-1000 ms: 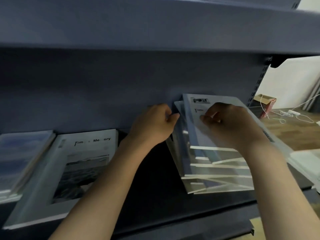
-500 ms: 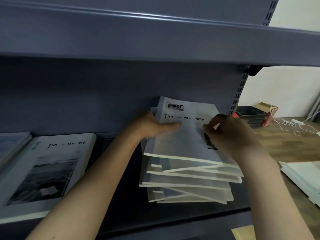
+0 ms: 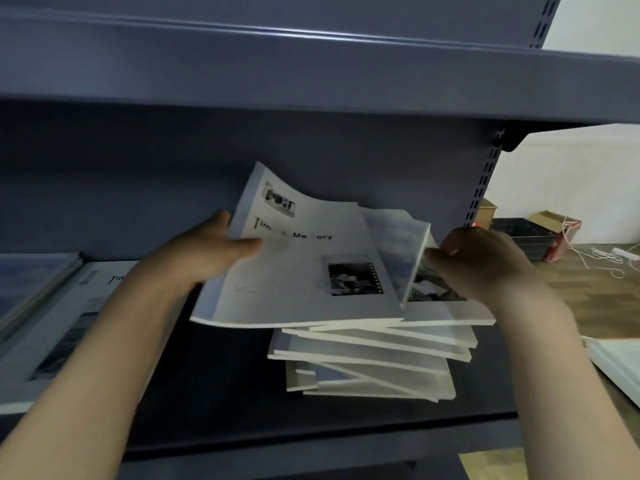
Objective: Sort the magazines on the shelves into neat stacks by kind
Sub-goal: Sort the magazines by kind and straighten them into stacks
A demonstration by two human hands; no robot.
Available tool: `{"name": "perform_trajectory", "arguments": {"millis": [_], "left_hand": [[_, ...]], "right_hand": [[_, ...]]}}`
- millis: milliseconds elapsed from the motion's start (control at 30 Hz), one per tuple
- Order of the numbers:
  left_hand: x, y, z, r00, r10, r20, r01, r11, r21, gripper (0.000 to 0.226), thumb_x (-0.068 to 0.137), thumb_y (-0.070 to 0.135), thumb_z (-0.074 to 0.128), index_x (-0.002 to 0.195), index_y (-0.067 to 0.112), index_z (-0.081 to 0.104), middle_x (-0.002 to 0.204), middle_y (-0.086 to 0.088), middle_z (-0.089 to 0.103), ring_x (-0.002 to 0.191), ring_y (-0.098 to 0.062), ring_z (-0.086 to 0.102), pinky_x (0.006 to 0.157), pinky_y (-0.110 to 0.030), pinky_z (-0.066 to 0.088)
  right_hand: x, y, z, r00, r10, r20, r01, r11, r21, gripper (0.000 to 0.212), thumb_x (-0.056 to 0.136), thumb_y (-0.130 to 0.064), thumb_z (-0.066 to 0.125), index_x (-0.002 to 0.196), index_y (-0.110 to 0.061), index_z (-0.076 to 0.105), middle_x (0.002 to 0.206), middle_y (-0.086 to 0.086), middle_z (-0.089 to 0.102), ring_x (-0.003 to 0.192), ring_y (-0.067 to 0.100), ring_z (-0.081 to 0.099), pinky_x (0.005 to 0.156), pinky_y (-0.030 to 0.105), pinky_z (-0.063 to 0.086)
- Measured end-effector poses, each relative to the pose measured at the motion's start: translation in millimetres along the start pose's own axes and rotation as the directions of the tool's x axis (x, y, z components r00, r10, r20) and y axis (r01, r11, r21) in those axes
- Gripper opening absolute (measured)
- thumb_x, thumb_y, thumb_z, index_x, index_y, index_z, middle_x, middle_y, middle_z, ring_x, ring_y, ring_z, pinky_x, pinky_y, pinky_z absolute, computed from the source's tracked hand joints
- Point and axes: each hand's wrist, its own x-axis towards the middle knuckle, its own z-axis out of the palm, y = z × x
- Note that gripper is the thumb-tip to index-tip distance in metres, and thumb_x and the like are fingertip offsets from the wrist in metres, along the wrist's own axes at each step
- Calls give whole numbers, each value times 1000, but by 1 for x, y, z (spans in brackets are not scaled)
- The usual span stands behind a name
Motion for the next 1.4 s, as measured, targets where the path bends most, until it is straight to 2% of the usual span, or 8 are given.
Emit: {"name": "perform_trajectory", "arguments": {"millis": [167,500,667,800,900,1067,1267,1400], "left_hand": [[-21,-20,-4,999,-17,-41,12,992,-125,29,89,30,58,112,21,43,101,5,58,99,-20,57,88,-37,46],[-24,-34,-1,998,-25,-49,15,979,-205,30,88,31,59,114,21,46,105,4,60,100,-20,59,94,-46,46],[-25,-42,-4,1000,-7,-28,0,971,-240,32,88,32,58,117,22,47,106,3,62,99,-19,59,93,-45,47],[-25,-51,-13,1000,0,-5,-1,964,-266,40,82,41,66,115,24,52,106,0,66,97,-24,64,89,-50,50],[-24,-61,-22,1000,1,-3,-2,956,-292,48,73,44,71,114,24,55,105,-2,69,95,-27,66,86,-53,51],[-17,-71,-30,999,29,-34,-37,953,-299,29,82,30,62,110,20,58,101,-3,70,92,-27,67,85,-50,51],[1,-73,-46,994,95,52,-81,970,-228,46,74,47,71,111,25,58,104,0,69,95,-24,65,89,-52,50],[16,-84,-60,985,134,109,-106,967,-233,62,60,64,71,111,31,58,105,2,69,97,-24,66,87,-52,51]], "right_hand": [[4,-19,-2,1000,-2,14,0,994,114,42,92,-38,50,65,-5,49,64,10,54,59,21,52,53,25,40],[21,-69,-2,985,90,150,-77,993,-88,54,91,-47,55,125,-5,53,128,14,54,117,31,51,77,30,35],[26,-79,3,971,144,191,-109,977,-182,30,94,-37,54,110,-12,57,122,8,58,99,23,54,73,28,36],[26,-83,3,956,204,209,-160,965,-210,45,93,-45,52,119,-9,57,80,4,50,75,22,47,65,27,36],[26,-81,5,952,244,187,-203,956,-211,67,88,-61,49,125,-6,53,90,7,52,73,19,43,62,26,35],[22,-81,12,957,271,100,-244,944,-223,60,91,-57,47,122,-6,56,93,7,49,75,19,45,48,22,27],[19,-89,19,943,315,111,-289,936,-202,90,80,-68,53,143,-6,35,141,19,42,126,35,45,92,37,42],[18,-99,24,824,535,187,-532,844,-69,113,64,-75,63,143,0,30,138,18,43,125,32,44,90,39,43]]}}
